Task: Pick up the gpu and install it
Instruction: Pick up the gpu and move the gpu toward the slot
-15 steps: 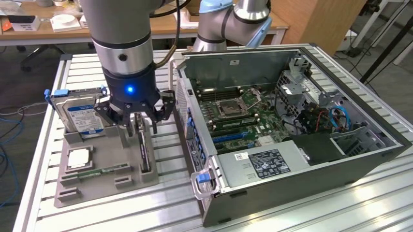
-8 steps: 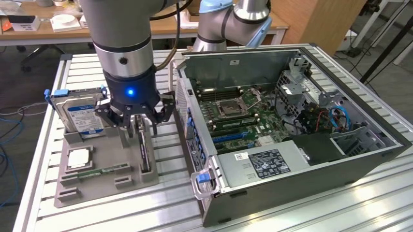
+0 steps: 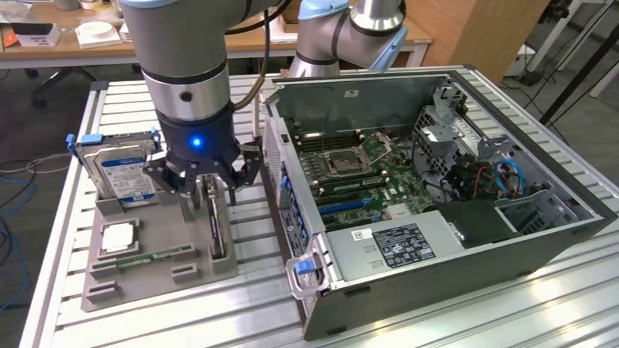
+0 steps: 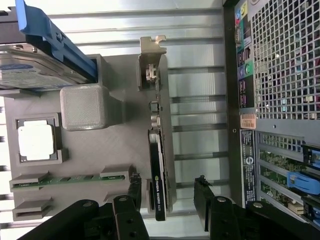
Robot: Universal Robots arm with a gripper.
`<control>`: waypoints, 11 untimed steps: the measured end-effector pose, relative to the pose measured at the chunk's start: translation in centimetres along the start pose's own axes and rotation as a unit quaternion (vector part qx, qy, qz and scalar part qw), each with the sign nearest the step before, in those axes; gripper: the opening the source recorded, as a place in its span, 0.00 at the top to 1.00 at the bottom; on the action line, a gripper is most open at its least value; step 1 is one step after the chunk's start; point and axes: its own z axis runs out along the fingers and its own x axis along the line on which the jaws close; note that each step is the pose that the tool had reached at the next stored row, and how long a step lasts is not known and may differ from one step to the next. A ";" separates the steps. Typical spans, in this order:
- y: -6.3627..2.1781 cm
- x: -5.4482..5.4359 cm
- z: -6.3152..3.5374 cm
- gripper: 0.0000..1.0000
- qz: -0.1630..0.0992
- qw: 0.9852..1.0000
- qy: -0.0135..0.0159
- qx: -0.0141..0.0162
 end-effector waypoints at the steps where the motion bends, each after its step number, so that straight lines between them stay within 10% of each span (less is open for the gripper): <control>1: 0.00 0.0 0.00 0.45 0.000 1.000 0.000 0.000; 11: -0.03 0.1 0.62 0.45 0.000 1.000 0.000 0.000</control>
